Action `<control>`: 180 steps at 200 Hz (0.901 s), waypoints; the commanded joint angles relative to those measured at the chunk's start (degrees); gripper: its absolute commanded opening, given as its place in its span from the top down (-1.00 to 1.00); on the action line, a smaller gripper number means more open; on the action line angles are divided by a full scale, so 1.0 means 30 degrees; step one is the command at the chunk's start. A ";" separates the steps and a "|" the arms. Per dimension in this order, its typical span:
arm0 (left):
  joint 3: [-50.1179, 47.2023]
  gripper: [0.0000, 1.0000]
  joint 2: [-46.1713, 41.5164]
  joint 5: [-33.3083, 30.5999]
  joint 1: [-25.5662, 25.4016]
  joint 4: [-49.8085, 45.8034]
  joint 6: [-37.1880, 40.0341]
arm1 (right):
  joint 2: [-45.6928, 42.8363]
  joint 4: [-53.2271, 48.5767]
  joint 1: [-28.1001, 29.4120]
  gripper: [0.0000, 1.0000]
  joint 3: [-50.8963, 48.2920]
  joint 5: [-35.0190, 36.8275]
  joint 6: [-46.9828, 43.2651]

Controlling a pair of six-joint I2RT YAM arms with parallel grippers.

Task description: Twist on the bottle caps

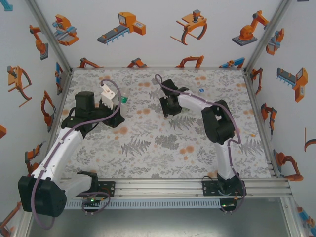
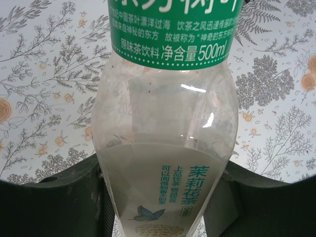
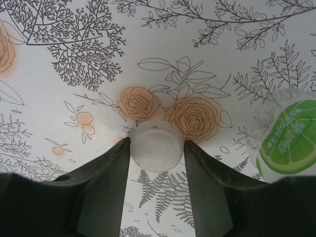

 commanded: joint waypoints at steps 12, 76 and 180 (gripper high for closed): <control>0.0437 1.00 -0.0320 0.0234 -0.0142 -0.0159 0.0333 | 0.1245 -0.1126 0.0311 0.08 0.0453 0.0675 -0.0692; 0.0440 1.00 -0.0287 0.0278 -0.0202 -0.0220 0.0399 | 0.0981 -0.1365 0.0340 0.24 0.0733 0.0194 -0.0607; 0.0404 1.00 0.0101 0.1889 -0.2789 -0.0912 0.1861 | -0.6564 -0.0496 0.0340 0.41 -0.3083 -0.2082 -0.0810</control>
